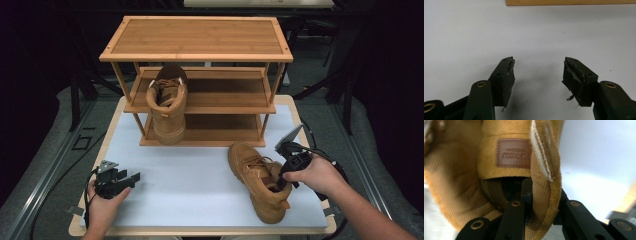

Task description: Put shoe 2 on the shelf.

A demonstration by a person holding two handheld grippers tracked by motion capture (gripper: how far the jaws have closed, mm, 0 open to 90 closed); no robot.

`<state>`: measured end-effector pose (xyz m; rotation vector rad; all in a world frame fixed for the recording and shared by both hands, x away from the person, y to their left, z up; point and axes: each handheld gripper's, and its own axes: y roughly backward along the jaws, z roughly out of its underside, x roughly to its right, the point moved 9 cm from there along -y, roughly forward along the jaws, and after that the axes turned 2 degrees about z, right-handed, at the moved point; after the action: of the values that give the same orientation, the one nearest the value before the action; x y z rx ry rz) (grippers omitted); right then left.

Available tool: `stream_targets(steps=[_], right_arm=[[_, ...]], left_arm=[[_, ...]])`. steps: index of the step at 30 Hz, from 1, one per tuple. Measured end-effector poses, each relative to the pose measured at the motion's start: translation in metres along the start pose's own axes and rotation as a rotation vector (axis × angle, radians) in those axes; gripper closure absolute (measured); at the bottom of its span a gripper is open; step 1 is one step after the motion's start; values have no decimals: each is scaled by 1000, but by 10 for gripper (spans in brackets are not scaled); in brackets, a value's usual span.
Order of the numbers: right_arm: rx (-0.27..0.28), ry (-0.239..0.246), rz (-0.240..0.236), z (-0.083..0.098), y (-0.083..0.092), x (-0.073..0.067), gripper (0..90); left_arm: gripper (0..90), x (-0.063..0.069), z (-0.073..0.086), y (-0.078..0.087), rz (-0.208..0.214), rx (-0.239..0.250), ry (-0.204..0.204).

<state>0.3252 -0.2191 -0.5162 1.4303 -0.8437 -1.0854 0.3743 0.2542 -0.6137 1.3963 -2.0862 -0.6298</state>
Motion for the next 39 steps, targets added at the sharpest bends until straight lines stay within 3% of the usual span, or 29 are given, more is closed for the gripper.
stream_targets(steps=[2,6,12,18,22,28,34,39], right_arm=[[14,-13,-50,-1,0,-2,781],[50,-85,-186,-4,4,-5,789],[93,-202,-420,-4,18,-12,797],[126,-244,-588,3,41,-26,798],[188,-224,-667,10,64,-38,798],[302,-192,-745,12,102,-51,798],[390,-137,-795,13,143,-58,799],[475,-123,-834,2,170,-60,800]], left_arm=[[420,0,0,0,-1,0,1],[420,0,-1,1,-3,4,0],[420,-1,0,0,-1,0,6],[420,-2,-1,1,-5,4,5],[420,-1,-1,1,-6,5,6],[420,-1,-1,2,-12,12,8],[420,-4,-1,3,-19,8,11],[420,-2,-1,2,-13,14,15]])
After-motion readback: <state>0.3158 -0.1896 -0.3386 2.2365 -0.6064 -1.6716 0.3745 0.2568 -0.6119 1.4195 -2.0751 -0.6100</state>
